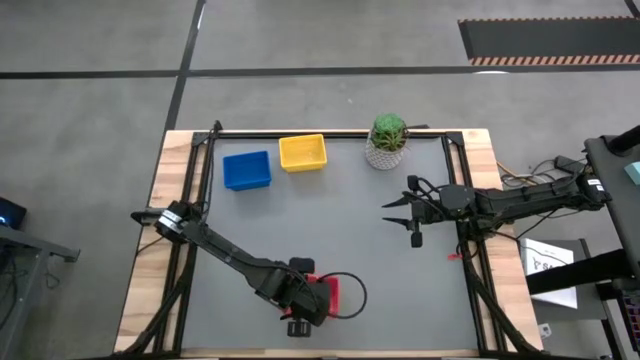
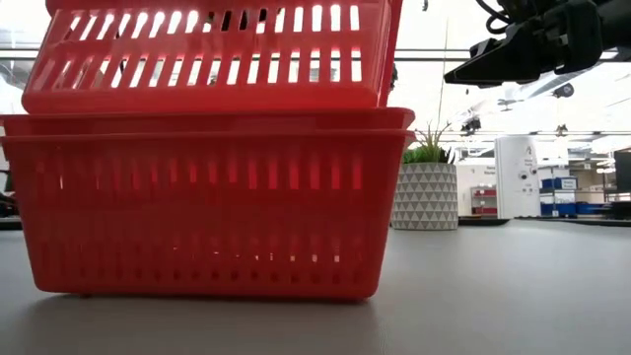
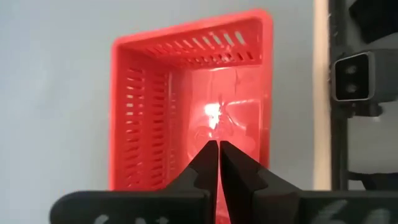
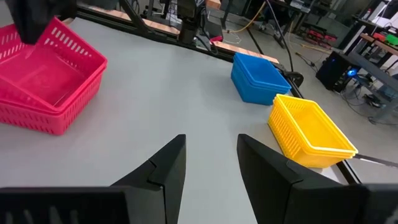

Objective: Stack baskets by color
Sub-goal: Stack the red basket on top of the red basket

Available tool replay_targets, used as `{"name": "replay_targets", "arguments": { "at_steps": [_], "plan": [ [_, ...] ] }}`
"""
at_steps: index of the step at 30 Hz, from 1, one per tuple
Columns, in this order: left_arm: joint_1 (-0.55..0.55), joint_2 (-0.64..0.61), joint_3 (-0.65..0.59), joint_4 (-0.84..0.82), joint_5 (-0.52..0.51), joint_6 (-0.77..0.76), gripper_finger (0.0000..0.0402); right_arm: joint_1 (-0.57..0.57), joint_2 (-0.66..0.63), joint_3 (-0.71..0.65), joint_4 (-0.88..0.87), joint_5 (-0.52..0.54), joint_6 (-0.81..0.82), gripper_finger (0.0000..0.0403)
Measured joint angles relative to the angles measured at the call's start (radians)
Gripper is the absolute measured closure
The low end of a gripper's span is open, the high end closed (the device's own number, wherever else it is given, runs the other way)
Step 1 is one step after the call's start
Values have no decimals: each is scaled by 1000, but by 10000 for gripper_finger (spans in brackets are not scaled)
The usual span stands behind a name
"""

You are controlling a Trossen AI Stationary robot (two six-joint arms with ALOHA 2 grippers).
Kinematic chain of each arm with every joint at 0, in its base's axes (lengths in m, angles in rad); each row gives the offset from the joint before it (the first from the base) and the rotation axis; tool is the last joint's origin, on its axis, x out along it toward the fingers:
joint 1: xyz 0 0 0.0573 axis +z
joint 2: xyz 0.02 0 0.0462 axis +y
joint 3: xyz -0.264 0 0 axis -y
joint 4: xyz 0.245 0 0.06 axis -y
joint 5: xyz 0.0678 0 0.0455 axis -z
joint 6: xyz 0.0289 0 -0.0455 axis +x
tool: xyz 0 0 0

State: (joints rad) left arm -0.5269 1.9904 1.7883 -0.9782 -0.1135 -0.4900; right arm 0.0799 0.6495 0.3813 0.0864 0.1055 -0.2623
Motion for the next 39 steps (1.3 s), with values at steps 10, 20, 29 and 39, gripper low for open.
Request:
{"name": "replay_targets", "arguments": {
  "at_steps": [10,20,29,39],
  "plan": [
    [18,-112,3,-5,24,-111,398,0,0,0,0,0,1,266],
    [17,-110,-91,169,135,-177,276,0,0,0,0,0,1,266],
    [22,-109,-164,244,120,-149,252,0,0,-5,0,0,9,266],
    [23,-109,-263,370,118,-119,297,0,0,-5,0,0,8,266]
  ]
}}
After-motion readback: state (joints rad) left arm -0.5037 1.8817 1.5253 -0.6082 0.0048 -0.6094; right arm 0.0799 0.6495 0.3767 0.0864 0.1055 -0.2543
